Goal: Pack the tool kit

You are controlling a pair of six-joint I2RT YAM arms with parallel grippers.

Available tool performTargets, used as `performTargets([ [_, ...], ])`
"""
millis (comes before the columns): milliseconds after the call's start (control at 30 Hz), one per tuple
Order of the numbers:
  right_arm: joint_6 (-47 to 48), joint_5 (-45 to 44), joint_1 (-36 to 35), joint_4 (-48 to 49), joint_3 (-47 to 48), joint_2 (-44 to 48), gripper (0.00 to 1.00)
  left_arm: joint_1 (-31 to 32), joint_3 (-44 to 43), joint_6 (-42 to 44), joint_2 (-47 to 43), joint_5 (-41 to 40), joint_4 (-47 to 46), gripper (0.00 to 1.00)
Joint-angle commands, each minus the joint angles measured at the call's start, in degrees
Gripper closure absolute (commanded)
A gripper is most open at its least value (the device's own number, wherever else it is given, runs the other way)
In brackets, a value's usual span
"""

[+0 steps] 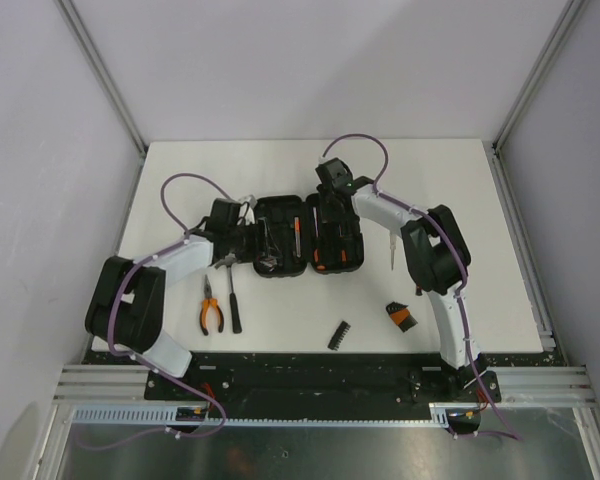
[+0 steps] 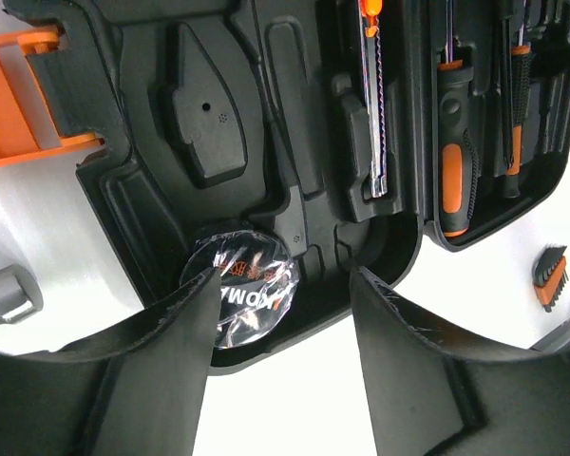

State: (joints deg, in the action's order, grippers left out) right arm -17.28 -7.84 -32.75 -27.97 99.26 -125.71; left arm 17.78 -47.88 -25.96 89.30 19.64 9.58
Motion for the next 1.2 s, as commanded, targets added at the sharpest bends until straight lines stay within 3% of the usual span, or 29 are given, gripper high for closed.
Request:
performTargets([
  [0,-0.5,-0.6,0.3,-2.2,2.2,-2.5,0.71,1.1,-1.0,-0.7,2.4,-0.9,1.6,0.39],
  [300,0.2,-3.6,-0.2,5.0,-0.3,-1.6,0.93,1.9,-1.4,-0.2,4.1,-1.2,2.6,0.47],
  [467,0.9,-5.1,-0.7,13.1,-4.2,0.5,0.98,2.1,-1.4,0.1,4.5,-1.7,3.0,0.48],
  [967,0.8,-4.5,-0.2,25.8,-8.7,1.0,0.98,2.3,-1.6,0.4,5.1,-2.0,3.4,0.49],
  [1067,0.3,-1.9,0.5,24.3,-7.2,-0.4,0.94,2.4,-1.7,0.4,5.0,-2.1,3.4,0.49],
  [1167,0.2,-1.5,0.8,21.9,-6.3,-0.4,0.80,2.4,-1.7,0.4,4.8,-2.0,3.4,0.49],
])
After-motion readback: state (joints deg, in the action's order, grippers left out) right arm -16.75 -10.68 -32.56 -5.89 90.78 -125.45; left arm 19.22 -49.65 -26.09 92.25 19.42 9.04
